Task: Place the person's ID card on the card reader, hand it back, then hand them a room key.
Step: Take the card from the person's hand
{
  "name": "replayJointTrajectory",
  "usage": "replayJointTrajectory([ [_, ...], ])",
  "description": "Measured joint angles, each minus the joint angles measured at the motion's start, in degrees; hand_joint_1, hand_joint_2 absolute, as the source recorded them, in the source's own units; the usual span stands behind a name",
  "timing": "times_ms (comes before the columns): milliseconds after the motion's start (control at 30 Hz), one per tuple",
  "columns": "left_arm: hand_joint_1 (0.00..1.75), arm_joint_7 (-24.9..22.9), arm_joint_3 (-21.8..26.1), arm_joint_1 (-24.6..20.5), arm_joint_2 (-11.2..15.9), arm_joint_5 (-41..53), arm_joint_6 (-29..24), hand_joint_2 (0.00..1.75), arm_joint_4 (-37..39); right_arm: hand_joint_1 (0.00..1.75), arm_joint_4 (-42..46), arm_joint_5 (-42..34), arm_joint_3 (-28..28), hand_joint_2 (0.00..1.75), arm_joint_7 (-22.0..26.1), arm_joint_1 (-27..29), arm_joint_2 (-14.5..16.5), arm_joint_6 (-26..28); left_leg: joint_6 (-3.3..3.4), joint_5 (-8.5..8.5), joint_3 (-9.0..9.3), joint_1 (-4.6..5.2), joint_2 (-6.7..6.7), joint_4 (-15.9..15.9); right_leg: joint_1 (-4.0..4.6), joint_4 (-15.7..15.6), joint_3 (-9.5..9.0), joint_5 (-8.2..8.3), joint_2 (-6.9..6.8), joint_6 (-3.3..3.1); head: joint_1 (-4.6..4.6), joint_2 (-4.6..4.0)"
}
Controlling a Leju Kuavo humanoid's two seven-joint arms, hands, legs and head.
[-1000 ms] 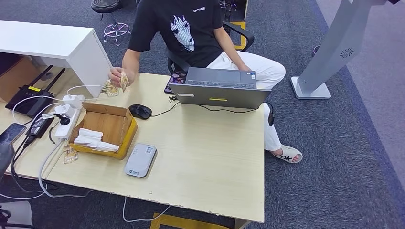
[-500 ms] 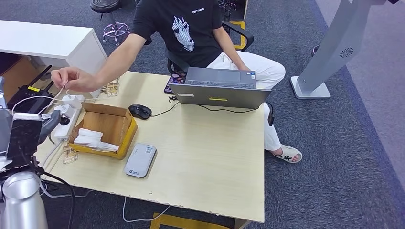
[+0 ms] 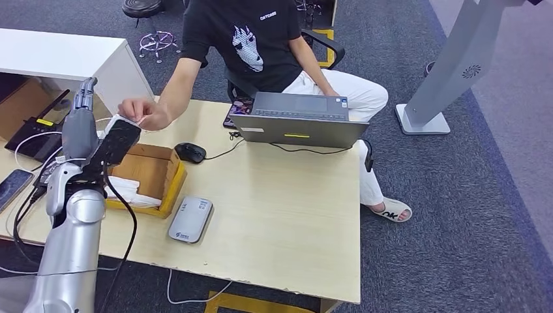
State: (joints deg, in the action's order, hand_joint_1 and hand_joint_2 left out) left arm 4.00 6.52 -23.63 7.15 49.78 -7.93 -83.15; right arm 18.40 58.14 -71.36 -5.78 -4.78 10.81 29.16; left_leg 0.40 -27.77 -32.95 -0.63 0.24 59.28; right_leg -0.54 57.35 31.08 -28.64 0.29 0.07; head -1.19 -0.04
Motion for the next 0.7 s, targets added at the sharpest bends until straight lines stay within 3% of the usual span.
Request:
replayJointTrajectory([
  [67,1.75,-1.1,-2.2,-2.0,0.3,1.8,0.1,1.75,2.2,0.0,-0.3,0.9,0.6,1.75,-0.4,0.0,-0.3,-0.6,-0.01,0.01,-0.02,0.0,0.0,0.0,0.0,0.0,0.02,0.01,0.0,0.0,0.01,0.0],
  [333,1.75,-4.6,-9.8,-6.7,1.5,6.0,1.1,1.75,7.9,0.0,-1.6,4.8,2.7,1.75,-1.2,0.1,-1.1,-2.8,-0.02,0.02,-0.04,0.0,0.04,0.0,0.0,0.0,0.03,0.04,0.04,-0.04,0.0,0.0],
  [700,1.75,-5.1,-12.4,-6.7,2.3,5.7,1.1,1.75,10.1,0.0,-2.3,5.7,3.6,1.75,-1.5,0.2,-1.2,-3.0,-0.02,0.02,-0.06,0.0,0.01,0.0,0.01,0.0,0.02,0.04,0.01,-0.04,0.01,0.0],
])
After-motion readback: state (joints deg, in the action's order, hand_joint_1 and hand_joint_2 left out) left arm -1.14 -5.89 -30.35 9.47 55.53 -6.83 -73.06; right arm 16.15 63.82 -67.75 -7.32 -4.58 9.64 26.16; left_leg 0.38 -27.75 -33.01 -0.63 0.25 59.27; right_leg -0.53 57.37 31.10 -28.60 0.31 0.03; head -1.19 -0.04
